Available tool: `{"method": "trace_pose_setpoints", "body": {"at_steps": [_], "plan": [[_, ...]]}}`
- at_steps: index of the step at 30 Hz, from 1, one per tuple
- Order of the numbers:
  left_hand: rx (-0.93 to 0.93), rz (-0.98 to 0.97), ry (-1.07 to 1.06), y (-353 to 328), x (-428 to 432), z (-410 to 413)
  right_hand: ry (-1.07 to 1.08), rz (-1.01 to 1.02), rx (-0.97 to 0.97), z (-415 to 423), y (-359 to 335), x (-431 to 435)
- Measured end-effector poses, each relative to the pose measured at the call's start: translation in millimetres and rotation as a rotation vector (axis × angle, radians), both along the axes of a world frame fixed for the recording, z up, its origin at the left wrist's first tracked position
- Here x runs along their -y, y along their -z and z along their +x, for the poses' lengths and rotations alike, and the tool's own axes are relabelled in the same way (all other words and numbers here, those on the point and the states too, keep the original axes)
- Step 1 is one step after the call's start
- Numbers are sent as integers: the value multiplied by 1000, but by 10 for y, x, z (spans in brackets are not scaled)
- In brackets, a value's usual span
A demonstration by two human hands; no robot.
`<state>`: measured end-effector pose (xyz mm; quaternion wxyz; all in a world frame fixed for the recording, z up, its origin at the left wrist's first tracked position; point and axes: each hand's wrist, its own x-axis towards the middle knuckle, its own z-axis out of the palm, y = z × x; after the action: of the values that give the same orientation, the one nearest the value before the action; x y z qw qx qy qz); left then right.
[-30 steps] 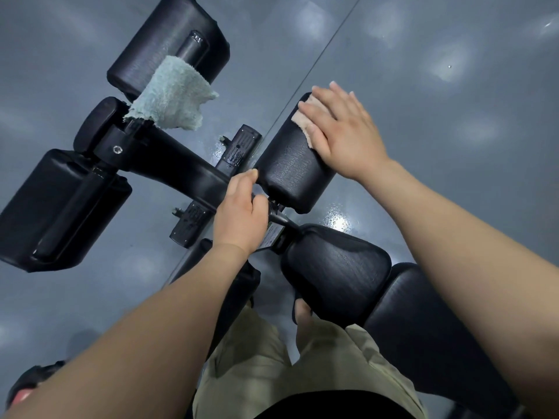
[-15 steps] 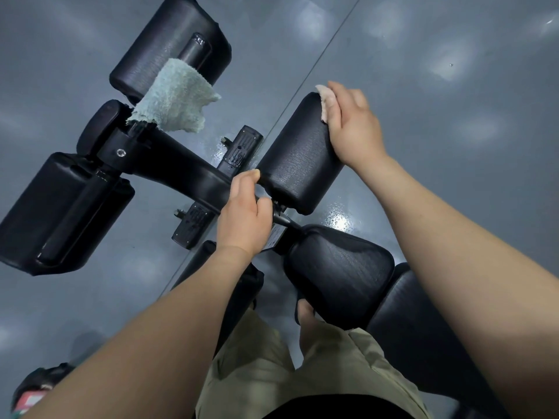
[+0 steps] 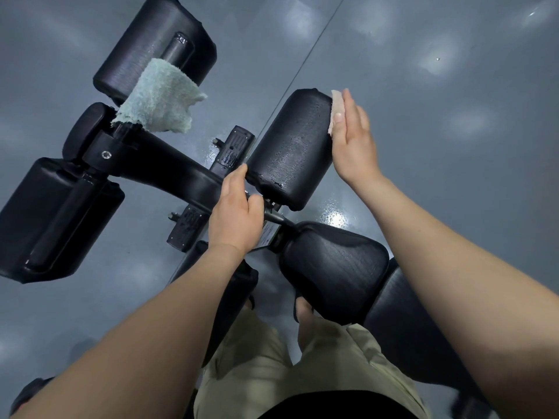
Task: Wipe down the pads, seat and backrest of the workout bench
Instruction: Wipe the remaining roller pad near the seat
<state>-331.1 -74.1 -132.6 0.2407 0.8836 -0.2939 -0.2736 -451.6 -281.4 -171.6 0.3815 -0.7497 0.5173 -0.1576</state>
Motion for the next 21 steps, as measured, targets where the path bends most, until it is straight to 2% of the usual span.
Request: {"method": "trace_pose_setpoints", "body": {"at_steps": [3,10,21], "plan": [[4,-34,-8,17,0,1,-34,-34,-15,37,-61,41],[0,-65,-18,33,-12,5,-258,-174,-106,335,-132,253],[20,-59,-17,36,-9,3,-339,-442,-191,198,-136,-66]]}}
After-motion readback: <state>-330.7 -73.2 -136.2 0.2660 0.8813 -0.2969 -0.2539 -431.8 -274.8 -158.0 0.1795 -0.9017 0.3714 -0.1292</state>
